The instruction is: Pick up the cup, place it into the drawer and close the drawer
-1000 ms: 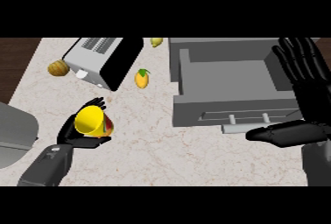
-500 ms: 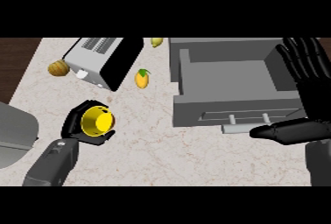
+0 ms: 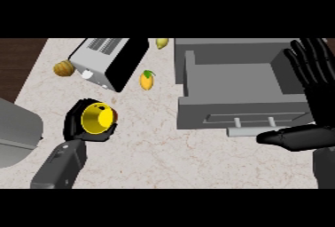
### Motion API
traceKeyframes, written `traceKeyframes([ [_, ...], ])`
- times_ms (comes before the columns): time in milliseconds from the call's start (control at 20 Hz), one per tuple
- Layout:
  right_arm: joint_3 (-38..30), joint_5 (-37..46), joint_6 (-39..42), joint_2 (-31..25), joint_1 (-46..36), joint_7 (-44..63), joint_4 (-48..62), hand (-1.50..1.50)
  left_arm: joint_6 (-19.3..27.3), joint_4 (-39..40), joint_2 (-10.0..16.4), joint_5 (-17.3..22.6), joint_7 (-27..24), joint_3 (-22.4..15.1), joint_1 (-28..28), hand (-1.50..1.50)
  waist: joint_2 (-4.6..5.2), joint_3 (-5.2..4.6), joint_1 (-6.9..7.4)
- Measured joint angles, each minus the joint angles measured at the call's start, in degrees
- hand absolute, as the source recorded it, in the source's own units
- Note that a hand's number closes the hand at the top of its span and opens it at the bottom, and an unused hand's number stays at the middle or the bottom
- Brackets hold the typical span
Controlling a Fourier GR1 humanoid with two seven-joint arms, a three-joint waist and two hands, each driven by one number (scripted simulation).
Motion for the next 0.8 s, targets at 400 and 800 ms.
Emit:
traceKeyframes([
  [400,-0.41,0.66,1.16,-0.36,3.43,-1.96,-0.23,-1.50,1.70,-9.17,-4.28,-0.09,4.53,-3.01,-5.22,1.50,-0.64,0.18,1.21],
  [800,-0.95,1.54,0.16,-0.21,2.53,-1.98,0.63,-1.50,5.00,-21.79,-8.46,0.40,18.25,-8.52,-12.73,1.50,-0.87,0.23,1.67],
])
